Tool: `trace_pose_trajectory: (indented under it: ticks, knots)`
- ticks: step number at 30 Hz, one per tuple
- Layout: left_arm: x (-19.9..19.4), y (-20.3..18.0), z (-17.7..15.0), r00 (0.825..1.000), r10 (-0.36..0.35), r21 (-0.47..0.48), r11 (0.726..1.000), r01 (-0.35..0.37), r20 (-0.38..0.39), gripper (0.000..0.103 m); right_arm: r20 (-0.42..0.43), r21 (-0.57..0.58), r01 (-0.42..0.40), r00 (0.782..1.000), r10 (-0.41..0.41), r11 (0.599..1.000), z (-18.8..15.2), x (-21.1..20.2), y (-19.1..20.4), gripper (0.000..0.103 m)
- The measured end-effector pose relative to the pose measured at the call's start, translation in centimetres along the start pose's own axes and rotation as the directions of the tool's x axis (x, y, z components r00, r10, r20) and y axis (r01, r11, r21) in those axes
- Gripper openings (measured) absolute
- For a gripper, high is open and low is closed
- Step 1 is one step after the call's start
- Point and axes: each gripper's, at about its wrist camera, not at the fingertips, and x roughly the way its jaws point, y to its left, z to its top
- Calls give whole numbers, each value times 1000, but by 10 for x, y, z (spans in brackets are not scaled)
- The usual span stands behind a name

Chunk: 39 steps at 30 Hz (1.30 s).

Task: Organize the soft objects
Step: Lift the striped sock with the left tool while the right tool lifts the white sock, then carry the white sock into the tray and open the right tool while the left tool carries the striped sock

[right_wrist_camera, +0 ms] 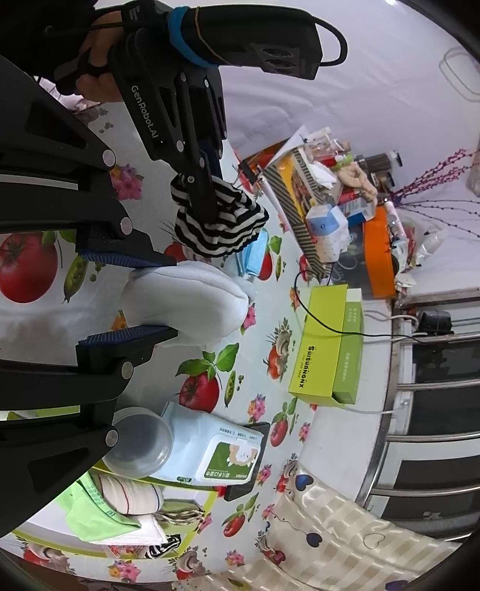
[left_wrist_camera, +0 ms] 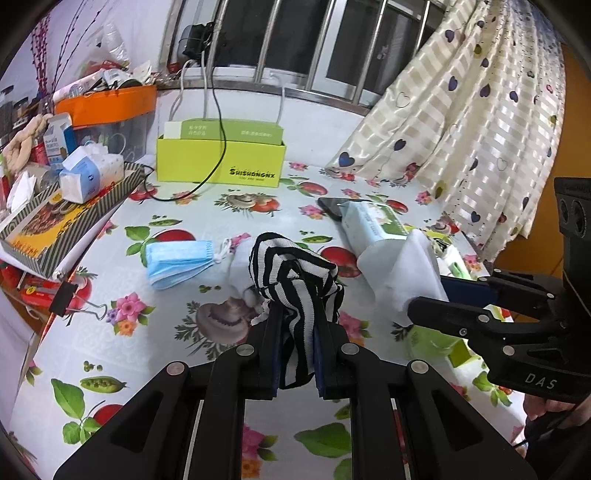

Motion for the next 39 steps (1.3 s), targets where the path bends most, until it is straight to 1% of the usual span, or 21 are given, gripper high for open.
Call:
trace_pose_trajectory:
  ticks: [16,28,39]
  knots:
    - [0,-38,5,999,-39,52,998,39,-2,14,50,32,14,999,-15,999,-13,-27,-20,28]
    - [5,-74,12,996,-86,108,990,87,-6,14,88,83,50,994,-57,995,-24,-51,-46,28]
    - [11,-108,18,991,-133,156,979,133,-8,14,119,141,98,986,-115,985,-37,-76,-74,28]
